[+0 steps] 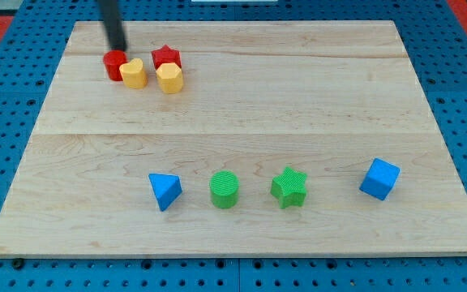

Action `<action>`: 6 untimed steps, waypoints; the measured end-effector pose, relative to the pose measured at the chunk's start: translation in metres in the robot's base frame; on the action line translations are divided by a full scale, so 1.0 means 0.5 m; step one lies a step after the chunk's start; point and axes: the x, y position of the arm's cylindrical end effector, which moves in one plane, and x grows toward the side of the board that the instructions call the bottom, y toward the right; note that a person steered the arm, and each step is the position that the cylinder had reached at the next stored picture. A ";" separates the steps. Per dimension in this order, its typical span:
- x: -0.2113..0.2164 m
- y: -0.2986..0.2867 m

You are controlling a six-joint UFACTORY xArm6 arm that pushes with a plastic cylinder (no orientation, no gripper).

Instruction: Separate the red blocks from yellow blocks

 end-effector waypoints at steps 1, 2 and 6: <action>0.001 -0.103; 0.022 -0.109; 0.067 0.088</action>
